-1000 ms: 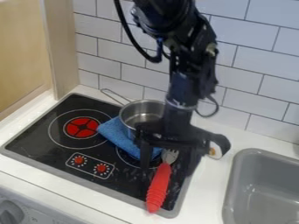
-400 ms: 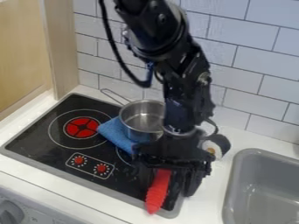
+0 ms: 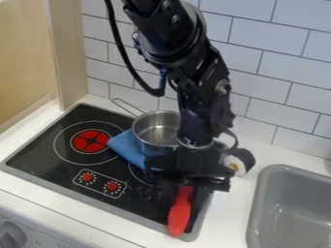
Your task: Moved the red fork to the left side of the stove
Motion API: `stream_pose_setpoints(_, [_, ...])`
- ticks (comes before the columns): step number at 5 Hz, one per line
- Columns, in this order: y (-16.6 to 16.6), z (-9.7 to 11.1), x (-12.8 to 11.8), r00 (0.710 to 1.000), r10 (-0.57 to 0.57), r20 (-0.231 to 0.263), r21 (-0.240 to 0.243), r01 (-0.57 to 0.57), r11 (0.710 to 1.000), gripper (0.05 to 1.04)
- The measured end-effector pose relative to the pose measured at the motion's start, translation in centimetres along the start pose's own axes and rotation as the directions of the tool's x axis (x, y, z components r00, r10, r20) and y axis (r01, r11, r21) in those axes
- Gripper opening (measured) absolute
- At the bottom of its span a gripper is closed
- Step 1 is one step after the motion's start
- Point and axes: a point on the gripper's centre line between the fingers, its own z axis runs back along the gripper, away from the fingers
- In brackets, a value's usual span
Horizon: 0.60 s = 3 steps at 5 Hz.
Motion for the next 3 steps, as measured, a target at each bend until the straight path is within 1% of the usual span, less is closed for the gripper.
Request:
stream_pose_setpoints(1, [0.06,-0.04,-0.10,1.000,-0.012,-0.008,0.002,0.012,1.000,0.370])
stream_pose_setpoints(3, [-0.17,0.06,-0.23,0.998,-0.057,-0.020,-0.002,0.057,0.998,0.362])
